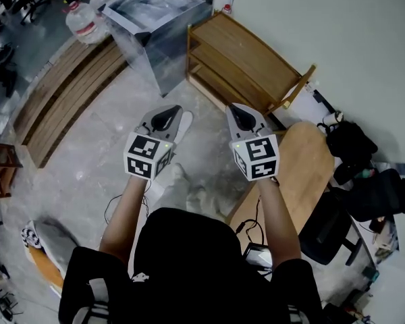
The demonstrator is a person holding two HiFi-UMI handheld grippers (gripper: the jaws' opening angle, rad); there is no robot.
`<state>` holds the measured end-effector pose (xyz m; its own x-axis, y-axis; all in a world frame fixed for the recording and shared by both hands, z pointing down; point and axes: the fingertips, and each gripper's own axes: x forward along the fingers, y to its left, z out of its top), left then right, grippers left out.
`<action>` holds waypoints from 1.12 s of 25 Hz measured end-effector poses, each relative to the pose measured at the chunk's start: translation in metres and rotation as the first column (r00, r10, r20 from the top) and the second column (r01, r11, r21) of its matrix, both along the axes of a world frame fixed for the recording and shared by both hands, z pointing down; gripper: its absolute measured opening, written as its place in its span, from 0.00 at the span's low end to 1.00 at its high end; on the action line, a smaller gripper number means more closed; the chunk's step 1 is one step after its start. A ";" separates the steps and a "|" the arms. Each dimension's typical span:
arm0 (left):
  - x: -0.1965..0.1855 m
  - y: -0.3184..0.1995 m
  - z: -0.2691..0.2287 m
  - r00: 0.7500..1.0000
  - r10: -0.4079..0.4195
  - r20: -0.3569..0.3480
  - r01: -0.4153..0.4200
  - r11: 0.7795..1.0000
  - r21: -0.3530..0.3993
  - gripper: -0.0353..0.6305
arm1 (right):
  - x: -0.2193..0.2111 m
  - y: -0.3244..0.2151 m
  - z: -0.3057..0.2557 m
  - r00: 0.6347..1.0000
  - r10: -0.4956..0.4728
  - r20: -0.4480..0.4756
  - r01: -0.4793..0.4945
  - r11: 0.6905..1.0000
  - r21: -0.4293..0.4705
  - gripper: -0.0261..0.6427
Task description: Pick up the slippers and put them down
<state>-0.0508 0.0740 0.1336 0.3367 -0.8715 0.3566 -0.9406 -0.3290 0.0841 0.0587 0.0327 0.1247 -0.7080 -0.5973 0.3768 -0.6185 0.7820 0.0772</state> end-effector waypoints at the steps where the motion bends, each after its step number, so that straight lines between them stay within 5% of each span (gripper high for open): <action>1: 0.001 0.003 -0.005 1.000 0.000 0.007 0.000 1.000 0.016 0.06 | 0.002 0.003 -0.006 1.000 0.003 0.008 -0.003 1.000 0.008 0.02; 16: 0.032 0.044 -0.078 1.000 0.000 0.002 0.000 0.986 0.164 0.06 | 0.030 0.047 -0.072 0.995 0.014 0.094 -0.024 0.994 0.110 0.02; 28: 0.037 0.056 -0.098 1.000 0.004 0.007 -0.005 0.977 0.213 0.06 | 0.034 0.062 -0.086 0.992 0.026 0.123 -0.043 0.990 0.132 0.02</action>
